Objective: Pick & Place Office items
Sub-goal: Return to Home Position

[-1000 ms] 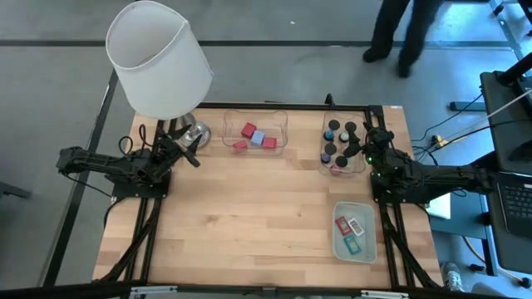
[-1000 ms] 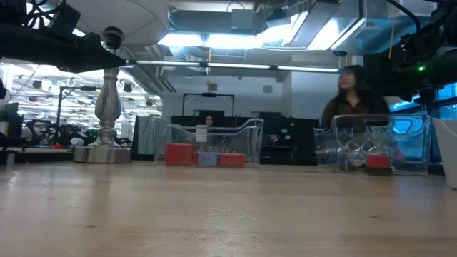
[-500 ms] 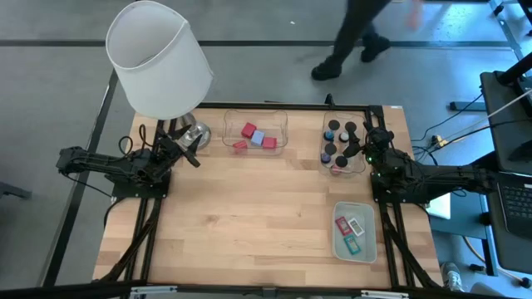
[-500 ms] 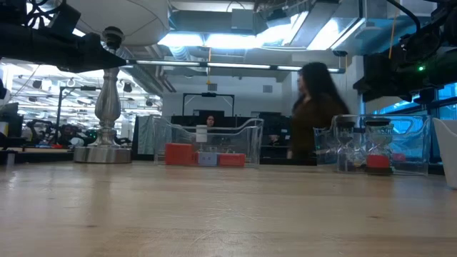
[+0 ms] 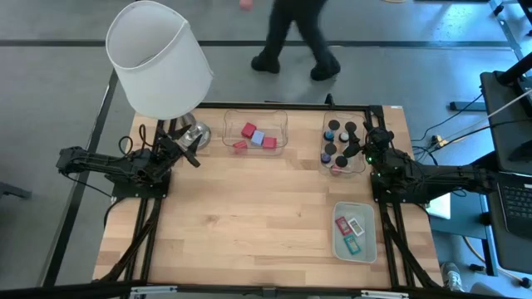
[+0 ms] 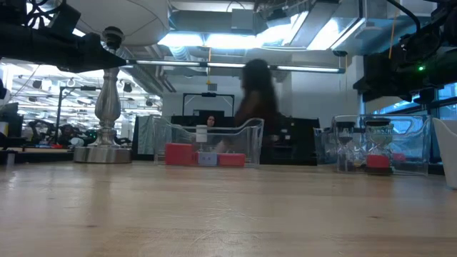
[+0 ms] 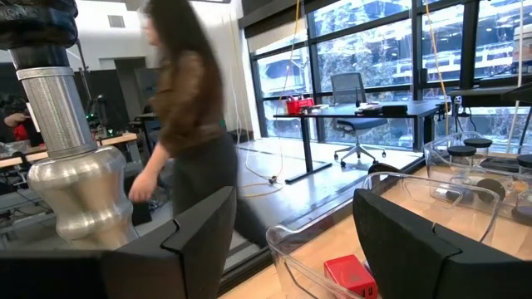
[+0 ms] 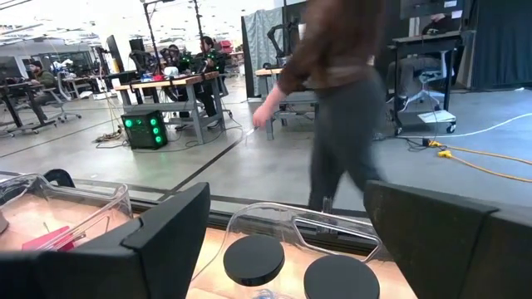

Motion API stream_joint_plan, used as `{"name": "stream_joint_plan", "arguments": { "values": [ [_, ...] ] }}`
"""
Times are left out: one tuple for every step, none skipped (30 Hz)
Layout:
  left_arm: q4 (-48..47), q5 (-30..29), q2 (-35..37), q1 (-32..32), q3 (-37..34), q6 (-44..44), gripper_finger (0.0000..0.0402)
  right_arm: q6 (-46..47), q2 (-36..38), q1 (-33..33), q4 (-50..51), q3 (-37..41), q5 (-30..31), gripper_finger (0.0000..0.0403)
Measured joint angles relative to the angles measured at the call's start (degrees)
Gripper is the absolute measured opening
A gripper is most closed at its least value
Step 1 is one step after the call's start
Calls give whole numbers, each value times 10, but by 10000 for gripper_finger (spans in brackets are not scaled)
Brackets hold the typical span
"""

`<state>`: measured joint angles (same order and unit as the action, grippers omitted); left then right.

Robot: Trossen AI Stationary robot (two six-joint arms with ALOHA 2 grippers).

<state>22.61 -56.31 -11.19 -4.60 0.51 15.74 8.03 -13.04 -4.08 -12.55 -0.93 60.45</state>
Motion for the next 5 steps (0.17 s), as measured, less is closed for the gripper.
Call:
{"name": "stream_joint_plan", "arguments": {
  "values": [
    [0,0,0,0,0,0,240,0,0,0,0,0,0,322],
    [0,0,0,0,0,0,240,0,0,0,0,0,0,322],
    [0,0,0,0,0,0,240,0,0,0,0,0,0,322],
    [0,0,0,0,0,0,240,0,0,0,0,0,0,322],
    [0,0,0,0,0,0,240,0,0,0,0,0,0,322]
  ]
}}
